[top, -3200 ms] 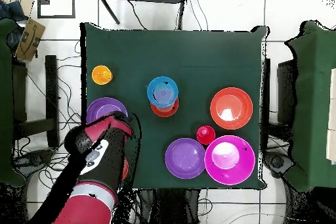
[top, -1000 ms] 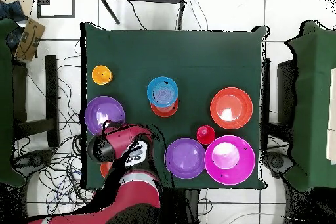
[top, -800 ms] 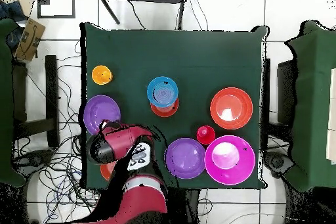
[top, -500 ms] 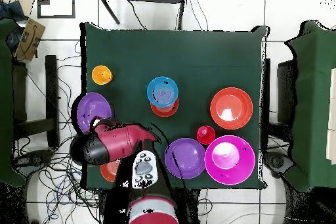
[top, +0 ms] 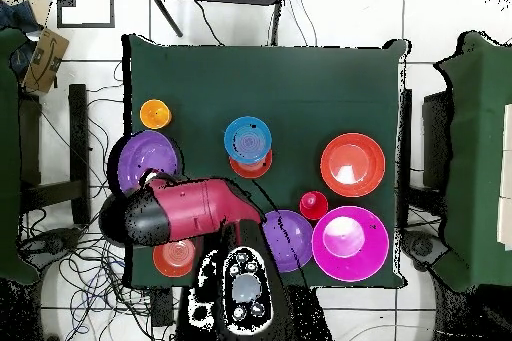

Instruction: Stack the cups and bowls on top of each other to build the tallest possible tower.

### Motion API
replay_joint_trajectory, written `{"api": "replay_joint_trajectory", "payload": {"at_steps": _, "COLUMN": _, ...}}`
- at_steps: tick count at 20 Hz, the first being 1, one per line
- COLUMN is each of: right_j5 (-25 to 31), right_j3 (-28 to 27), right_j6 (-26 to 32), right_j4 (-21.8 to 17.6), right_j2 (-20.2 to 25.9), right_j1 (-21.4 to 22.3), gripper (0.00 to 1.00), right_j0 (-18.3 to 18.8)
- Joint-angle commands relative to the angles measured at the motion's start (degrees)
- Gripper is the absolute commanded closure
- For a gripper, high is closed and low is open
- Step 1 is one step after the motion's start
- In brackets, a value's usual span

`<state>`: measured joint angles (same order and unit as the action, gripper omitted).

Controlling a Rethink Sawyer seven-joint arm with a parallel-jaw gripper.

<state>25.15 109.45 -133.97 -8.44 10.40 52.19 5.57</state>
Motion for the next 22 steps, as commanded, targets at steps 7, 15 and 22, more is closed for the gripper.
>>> {"api": "replay_joint_trajectory", "payload": {"at_steps": 7, "right_j5": 15.47, "right_j3": -7.78, "right_j6": 16.24, "right_j4": -3.24, "right_j2": 10.6, "right_j1": 4.33, "gripper": 1.0, "right_j0": 12.15}}
{"api": "replay_joint_trajectory", "payload": {"at_steps": 15, "right_j5": 18.21, "right_j3": -12.94, "right_j6": 16.39, "right_j4": -8.88, "right_j2": 10.12, "right_j1": 2.12, "gripper": 1.0, "right_j0": 15.09}}
{"api": "replay_joint_trajectory", "payload": {"at_steps": 22, "right_j5": 14.11, "right_j3": -12.11, "right_j6": 17.43, "right_j4": -13.49, "right_j2": 11.44, "right_j1": -0.4, "gripper": 1.0, "right_j0": 18.86}}
